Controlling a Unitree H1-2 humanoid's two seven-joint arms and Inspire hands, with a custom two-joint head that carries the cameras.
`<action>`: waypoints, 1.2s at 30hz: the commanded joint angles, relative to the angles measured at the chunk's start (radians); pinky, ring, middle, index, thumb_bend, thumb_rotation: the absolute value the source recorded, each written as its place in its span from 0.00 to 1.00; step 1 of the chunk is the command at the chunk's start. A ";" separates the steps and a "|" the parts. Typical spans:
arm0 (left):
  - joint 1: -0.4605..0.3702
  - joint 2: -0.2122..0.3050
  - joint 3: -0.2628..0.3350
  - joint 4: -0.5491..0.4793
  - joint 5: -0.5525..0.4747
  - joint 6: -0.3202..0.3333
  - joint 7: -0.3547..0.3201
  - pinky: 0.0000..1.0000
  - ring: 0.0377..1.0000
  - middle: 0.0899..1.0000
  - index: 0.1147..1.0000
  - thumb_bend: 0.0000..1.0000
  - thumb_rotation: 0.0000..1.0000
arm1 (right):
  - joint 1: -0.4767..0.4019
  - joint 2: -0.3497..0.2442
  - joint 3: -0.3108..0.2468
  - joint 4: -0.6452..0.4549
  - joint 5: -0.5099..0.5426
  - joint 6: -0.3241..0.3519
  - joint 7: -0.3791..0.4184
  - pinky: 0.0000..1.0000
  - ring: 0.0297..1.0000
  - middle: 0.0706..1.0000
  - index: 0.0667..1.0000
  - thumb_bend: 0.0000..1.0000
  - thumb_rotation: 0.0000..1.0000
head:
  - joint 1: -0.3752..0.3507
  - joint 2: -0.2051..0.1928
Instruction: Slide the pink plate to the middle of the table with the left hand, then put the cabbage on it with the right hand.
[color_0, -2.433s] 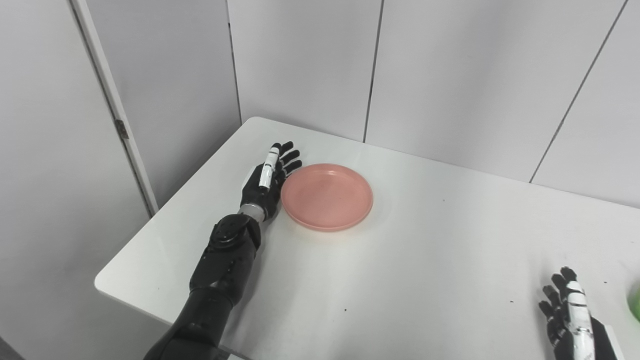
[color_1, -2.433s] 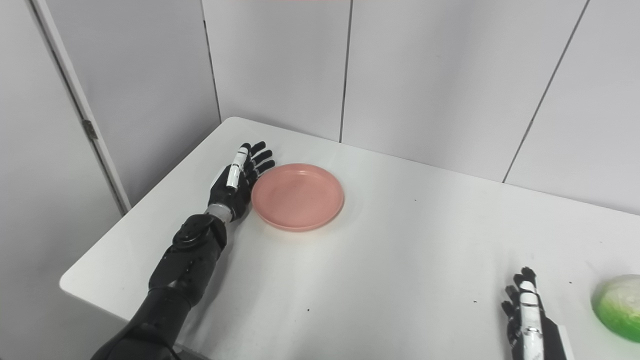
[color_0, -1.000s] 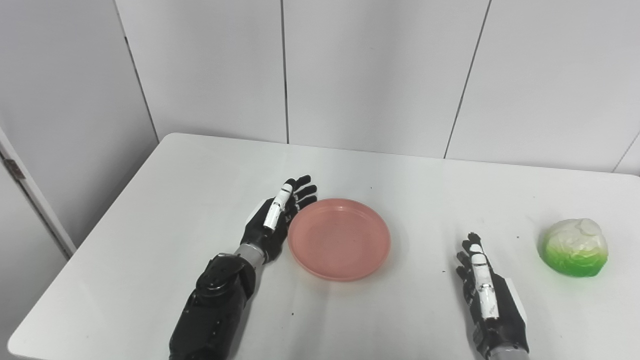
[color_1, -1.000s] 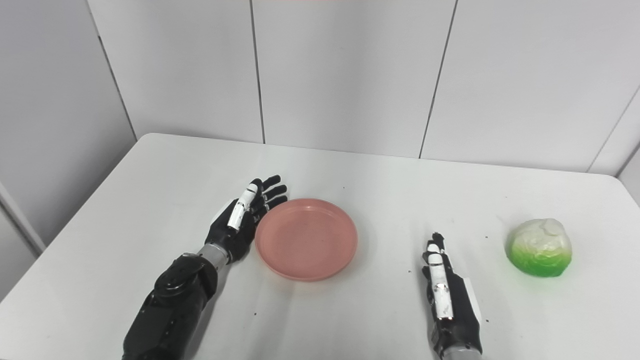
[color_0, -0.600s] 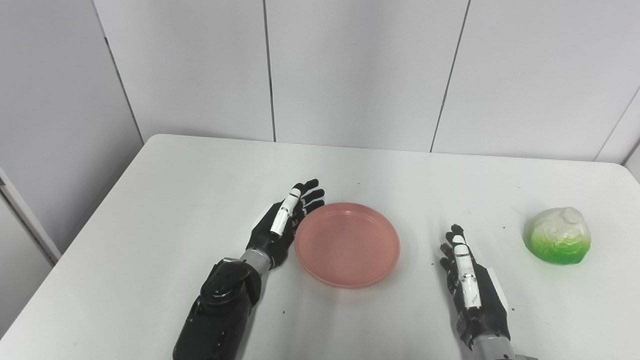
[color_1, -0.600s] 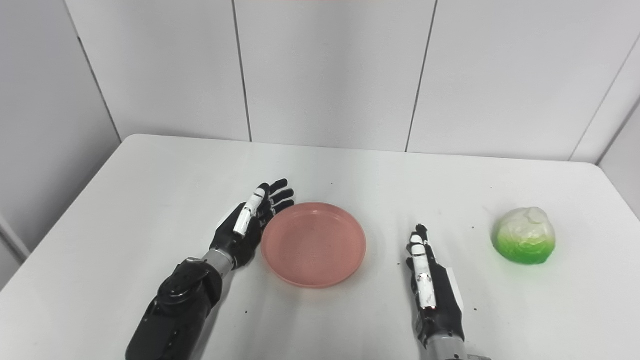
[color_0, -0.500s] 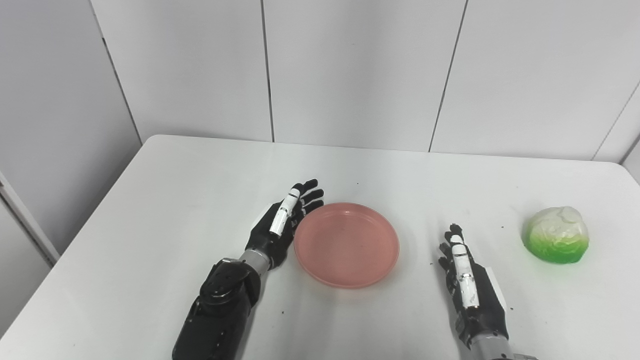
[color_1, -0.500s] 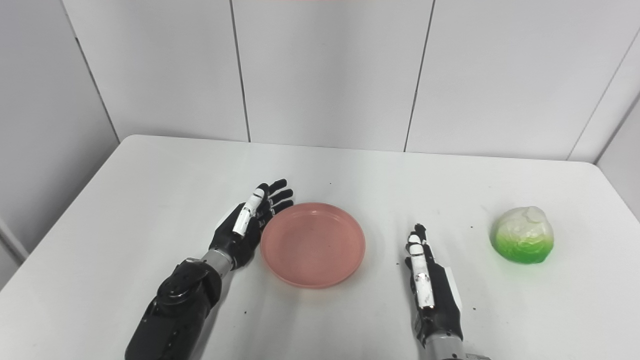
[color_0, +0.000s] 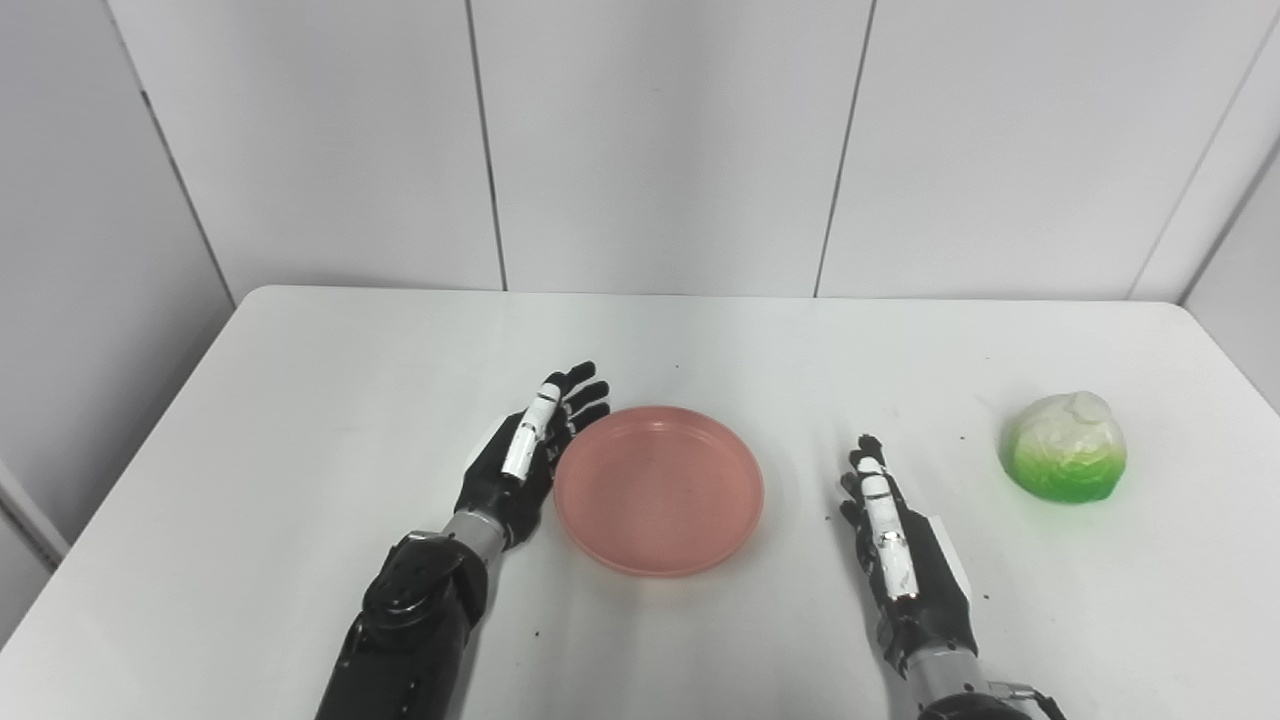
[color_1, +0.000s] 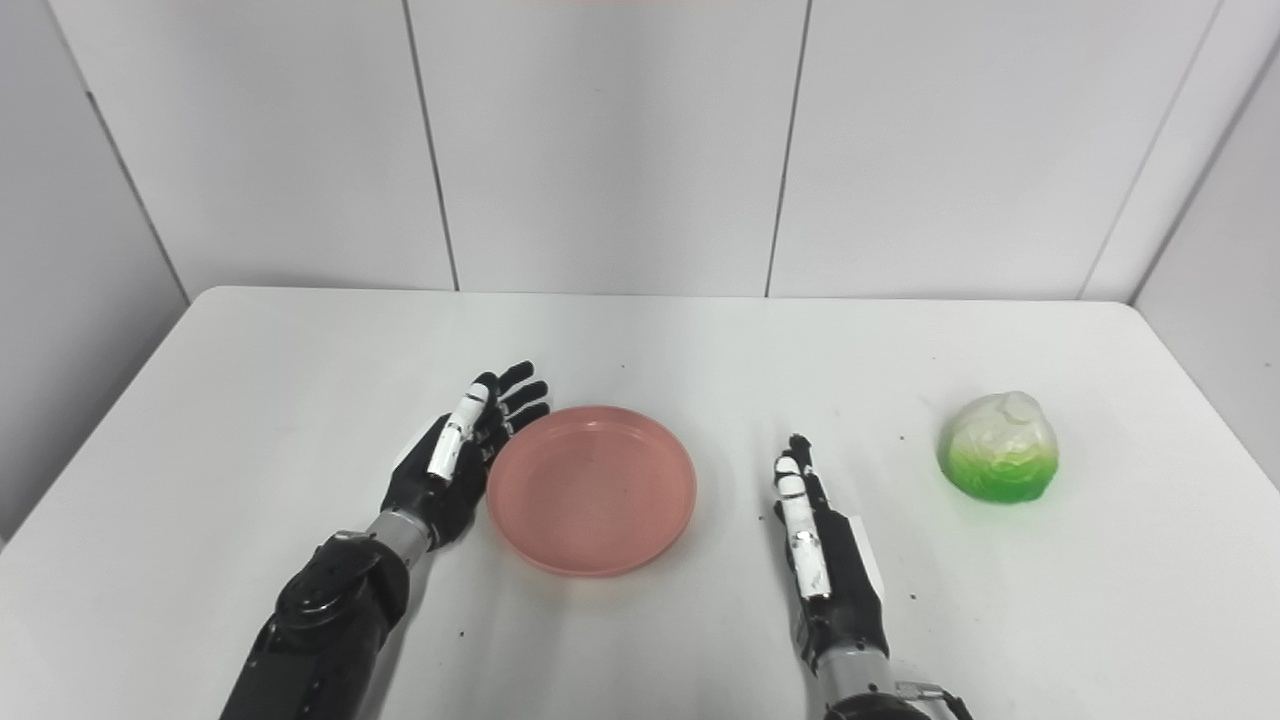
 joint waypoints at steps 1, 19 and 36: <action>-0.007 0.002 0.002 0.011 0.005 -0.005 -0.012 0.93 0.91 0.90 0.88 0.42 1.00 | -0.038 0.007 -0.006 -0.002 -0.013 -0.072 -0.013 0.97 0.97 0.98 0.99 0.21 1.00 | 0.000 -0.002; -0.006 0.046 0.071 0.103 -0.030 -0.084 -0.065 0.93 0.92 0.91 0.90 0.41 1.00 | -0.182 -0.072 0.012 0.009 -0.274 -0.210 -0.094 0.91 0.93 0.93 0.93 0.38 1.00 | -0.230 -0.060; -0.051 0.110 0.125 0.285 -0.091 -0.188 -0.184 0.93 0.91 0.91 0.90 0.42 1.00 | -0.309 -0.238 -0.073 -0.034 -0.591 -0.261 -0.258 0.78 0.84 0.88 0.90 0.73 0.78 | -0.373 -0.076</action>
